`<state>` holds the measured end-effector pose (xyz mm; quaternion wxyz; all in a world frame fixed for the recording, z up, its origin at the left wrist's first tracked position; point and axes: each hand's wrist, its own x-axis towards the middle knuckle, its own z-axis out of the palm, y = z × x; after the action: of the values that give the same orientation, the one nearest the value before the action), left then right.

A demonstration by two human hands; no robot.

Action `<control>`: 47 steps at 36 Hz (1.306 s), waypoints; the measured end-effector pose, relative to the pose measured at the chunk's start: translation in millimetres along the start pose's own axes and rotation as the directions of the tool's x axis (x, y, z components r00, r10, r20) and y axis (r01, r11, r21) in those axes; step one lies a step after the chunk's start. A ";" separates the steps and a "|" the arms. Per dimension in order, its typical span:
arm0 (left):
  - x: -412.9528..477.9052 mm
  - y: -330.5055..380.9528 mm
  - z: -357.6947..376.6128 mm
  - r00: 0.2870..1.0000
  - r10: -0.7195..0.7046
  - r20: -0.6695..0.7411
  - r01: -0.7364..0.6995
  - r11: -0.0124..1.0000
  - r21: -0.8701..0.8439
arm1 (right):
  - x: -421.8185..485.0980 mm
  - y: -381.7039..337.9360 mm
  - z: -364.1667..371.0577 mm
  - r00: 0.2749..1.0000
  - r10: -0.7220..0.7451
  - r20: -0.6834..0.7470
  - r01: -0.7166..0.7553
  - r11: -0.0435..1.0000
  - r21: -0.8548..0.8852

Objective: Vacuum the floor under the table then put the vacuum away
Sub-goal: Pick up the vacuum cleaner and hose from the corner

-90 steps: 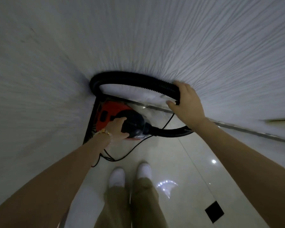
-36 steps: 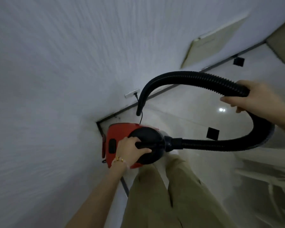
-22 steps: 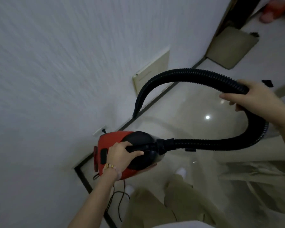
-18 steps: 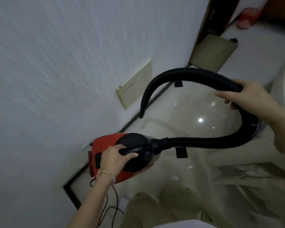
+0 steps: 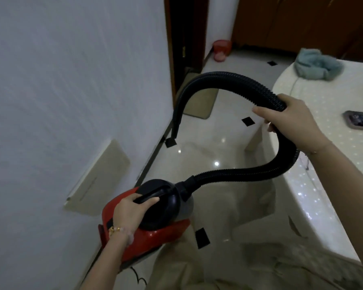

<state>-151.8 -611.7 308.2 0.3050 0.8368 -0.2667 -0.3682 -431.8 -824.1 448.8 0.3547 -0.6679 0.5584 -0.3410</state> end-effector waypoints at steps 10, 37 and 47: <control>166.0 120.9 27.4 0.989 0.082 0.125 -0.101 0.984 0.149 | 167.3 6.2 14.8 0.994 0.101 -0.029 -0.103 0.989 -0.102; 524.5 462.0 159.5 0.946 0.218 0.240 -0.264 0.946 0.185 | 591.2 75.4 -28.4 0.927 0.257 -0.272 -0.271 0.962 -0.014; 629.9 593.0 239.8 0.914 0.259 0.314 -0.329 0.924 0.194 | 717.1 107.9 -89.4 0.874 0.326 -0.361 -0.293 0.945 0.145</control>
<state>-100.6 -1507.9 311.5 0.2114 0.7565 -0.4740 -0.3979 -459.1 -1554.2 445.2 0.3180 -0.4752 0.7011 -0.4261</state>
